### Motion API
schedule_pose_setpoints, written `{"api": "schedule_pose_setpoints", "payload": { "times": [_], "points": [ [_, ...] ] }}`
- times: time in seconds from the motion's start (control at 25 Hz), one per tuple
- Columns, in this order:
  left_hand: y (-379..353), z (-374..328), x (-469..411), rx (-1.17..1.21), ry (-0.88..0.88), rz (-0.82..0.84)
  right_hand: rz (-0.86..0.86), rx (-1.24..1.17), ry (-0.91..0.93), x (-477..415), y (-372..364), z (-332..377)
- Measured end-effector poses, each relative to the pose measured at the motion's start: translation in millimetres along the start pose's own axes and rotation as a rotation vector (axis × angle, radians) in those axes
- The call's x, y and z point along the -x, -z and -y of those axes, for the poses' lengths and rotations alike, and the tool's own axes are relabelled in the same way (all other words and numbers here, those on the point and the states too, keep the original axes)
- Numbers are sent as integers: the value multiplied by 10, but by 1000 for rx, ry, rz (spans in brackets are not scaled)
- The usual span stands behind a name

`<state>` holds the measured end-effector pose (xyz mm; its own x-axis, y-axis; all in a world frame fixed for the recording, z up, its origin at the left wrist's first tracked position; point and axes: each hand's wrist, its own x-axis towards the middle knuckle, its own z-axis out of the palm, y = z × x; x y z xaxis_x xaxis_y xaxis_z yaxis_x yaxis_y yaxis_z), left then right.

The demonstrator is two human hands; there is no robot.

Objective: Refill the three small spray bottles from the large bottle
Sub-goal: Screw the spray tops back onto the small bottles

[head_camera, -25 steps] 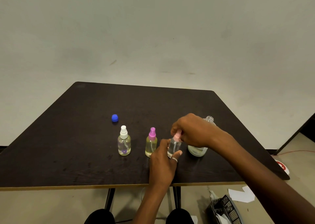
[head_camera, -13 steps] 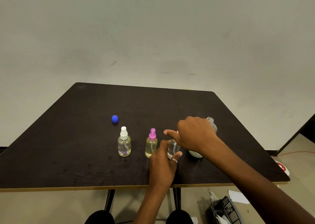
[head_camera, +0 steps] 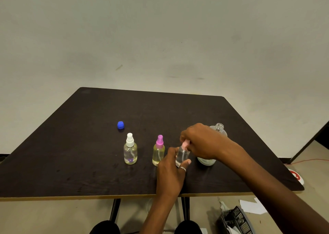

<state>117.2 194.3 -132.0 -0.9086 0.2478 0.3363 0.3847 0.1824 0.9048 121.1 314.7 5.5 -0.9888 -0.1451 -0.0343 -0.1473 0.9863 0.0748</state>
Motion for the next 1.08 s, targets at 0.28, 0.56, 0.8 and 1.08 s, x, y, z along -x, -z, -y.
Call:
{"api": "schedule_pose_setpoints", "payload": {
  "times": [0.28,0.56,0.8,1.08],
  "points": [
    [9,-9,-3,-25,-12,-1,-68,100,-133,6,-30,31],
    [6,-3,-4,1,4,13,-85,38,-153,8,-19,25],
    [5,12,-7,2,-3,5,42,-121,66,-4,64,-95],
    [6,18,-10,-2,-4,9,-14,-136,32,-13,14,-51]
  ]
}}
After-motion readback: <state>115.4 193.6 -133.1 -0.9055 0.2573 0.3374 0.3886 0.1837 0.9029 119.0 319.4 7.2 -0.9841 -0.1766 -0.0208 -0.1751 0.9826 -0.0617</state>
